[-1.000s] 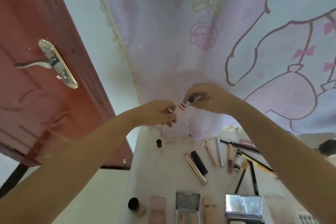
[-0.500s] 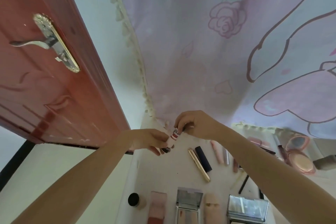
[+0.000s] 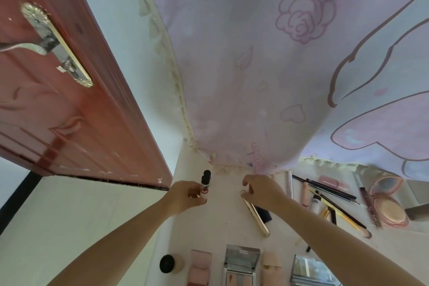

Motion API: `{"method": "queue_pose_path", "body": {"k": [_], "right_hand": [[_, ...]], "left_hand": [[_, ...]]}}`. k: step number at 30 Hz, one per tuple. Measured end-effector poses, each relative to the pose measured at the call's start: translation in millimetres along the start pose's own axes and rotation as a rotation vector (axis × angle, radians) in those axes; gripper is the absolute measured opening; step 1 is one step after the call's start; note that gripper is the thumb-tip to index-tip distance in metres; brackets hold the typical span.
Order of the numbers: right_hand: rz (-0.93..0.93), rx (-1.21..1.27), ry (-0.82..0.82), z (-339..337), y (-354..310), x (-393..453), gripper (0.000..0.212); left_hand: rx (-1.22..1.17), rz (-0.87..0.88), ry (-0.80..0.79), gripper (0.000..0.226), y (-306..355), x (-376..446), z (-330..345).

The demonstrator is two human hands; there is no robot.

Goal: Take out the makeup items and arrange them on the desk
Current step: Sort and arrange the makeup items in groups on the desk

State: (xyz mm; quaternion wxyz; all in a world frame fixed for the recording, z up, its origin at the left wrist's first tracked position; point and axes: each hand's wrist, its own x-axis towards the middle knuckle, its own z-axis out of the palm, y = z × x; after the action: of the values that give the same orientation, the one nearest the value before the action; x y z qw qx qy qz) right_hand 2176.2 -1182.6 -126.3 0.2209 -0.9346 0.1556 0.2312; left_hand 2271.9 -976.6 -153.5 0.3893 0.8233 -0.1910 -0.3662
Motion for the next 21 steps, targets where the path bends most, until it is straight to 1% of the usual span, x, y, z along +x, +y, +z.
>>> {"method": "queue_pose_path", "body": {"k": [2, 4, 7, 9, 12, 14, 16, 18, 21], "right_hand": [[0.036, -0.177, -0.037, 15, 2, 1, 0.038], [0.048, -0.254, -0.017, 27, 0, 2, 0.037], [0.079, -0.264, 0.029, 37, -3, 3, 0.031], [0.105, -0.279, 0.026, 40, -5, 4, 0.031], [0.114, -0.287, 0.017, 45, -4, 0, 0.038], [0.101, -0.266, 0.016, 51, -2, -5, 0.045], [0.108, -0.222, -0.007, 56, 0, -11, 0.049], [0.121, -0.172, -0.038, 62, 1, -17, 0.047], [0.147, -0.137, -0.084, 67, 1, -24, 0.037]], "left_hand": [[0.105, 0.048, 0.069, 0.022, -12, 1, 7], [0.160, 0.058, 0.128, 0.017, -18, 3, 14], [0.135, 0.035, 0.222, 0.014, -22, 6, 22], [0.165, 0.025, 0.232, 0.016, -22, 9, 26], [0.140, -0.011, 0.262, 0.007, -24, 13, 30], [0.109, -0.022, 0.277, 0.007, -25, 15, 32], [0.127, -0.016, 0.282, 0.010, -24, 18, 35], [0.148, -0.019, 0.288, 0.012, -22, 18, 37], [0.180, -0.023, 0.279, 0.017, -20, 20, 37]]}}
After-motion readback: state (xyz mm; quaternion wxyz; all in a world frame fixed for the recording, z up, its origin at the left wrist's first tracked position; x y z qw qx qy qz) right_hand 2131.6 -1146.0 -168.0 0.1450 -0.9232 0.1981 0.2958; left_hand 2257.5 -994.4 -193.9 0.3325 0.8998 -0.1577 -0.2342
